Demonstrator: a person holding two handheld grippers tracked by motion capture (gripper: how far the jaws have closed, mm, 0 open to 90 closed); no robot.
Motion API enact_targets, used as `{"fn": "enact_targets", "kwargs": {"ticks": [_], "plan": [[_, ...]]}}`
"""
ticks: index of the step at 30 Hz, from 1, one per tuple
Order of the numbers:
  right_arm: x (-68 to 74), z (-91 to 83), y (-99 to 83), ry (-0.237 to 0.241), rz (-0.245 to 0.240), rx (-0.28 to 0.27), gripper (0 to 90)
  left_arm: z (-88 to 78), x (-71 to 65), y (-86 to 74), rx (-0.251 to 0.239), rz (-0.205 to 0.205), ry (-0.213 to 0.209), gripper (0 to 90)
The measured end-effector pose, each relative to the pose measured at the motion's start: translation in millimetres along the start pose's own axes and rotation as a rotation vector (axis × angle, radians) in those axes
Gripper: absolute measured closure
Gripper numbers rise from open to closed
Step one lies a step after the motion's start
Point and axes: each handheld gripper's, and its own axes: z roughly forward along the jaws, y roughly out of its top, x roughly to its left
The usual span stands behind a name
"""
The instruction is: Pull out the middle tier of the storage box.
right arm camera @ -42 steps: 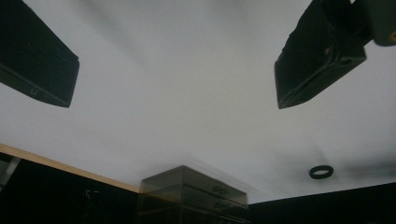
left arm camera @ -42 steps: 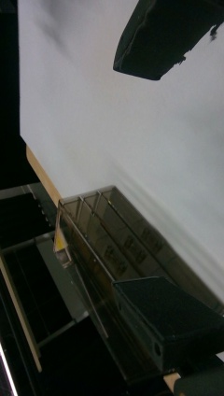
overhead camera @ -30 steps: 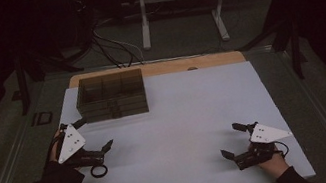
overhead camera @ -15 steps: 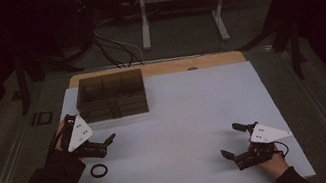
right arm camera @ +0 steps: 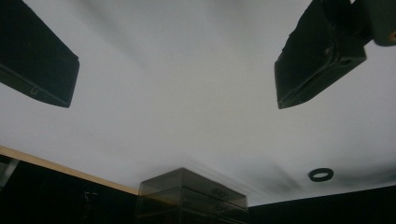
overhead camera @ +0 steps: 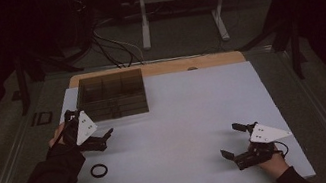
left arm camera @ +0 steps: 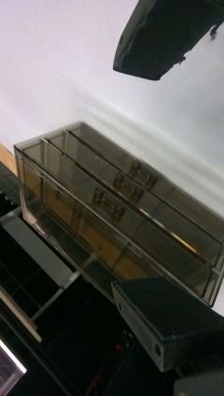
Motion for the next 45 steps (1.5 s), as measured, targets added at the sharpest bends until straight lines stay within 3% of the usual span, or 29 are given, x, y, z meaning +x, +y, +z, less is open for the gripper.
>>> {"fn": "enact_targets", "kwargs": {"ticks": [3, 12, 15, 26, 32, 35, 39, 41, 45], "plan": [[0.1, 0.0, 0.1, 0.0, -0.001, 0.0, 0.0, 2.8, -0.9, -0.7, 0.015, 0.026, 0.021, 1.0], [0.0, 0.2, -0.1, -0.002, 0.001, 0.006, 0.0, 15.1, -4.8, -2.0, 0.052, 0.072, 0.031, 1.0], [-0.9, -1.3, 1.0, 0.006, 0.025, -0.015, 0.0, 20.6, -7.7, -2.0, 0.071, 0.103, 0.037, 1.0], [-0.4, -1.2, 0.9, 0.004, 0.017, -0.012, 0.0, 37.9, -14.5, -5.5, 0.12, 0.158, 0.053, 1.0], [-0.6, -0.9, 0.7, 0.006, 0.018, -0.011, 0.0, 45.3, -19.9, -6.7, 0.149, 0.208, 0.059, 1.0], [-0.6, -0.7, 0.7, 0.006, 0.019, -0.01, 0.0, 48.8, -22.9, -7.7, 0.173, 0.25, 0.053, 1.0], [-0.8, -0.6, 0.5, 0.008, 0.022, -0.007, 0.0, 53.9, -26.9, -7.1, 0.224, 0.257, 0.061, 1.0], [-0.9, -0.6, 0.6, 0.007, 0.023, -0.007, 0.0, 56.1, -29.5, -6.7, 0.248, 0.277, 0.096, 1.0], [-1.0, -0.6, 0.5, 0.007, 0.024, -0.008, 0.0, 60.4, -32.4, -6.2, 0.271, 0.303, 0.109, 1.0]]}}
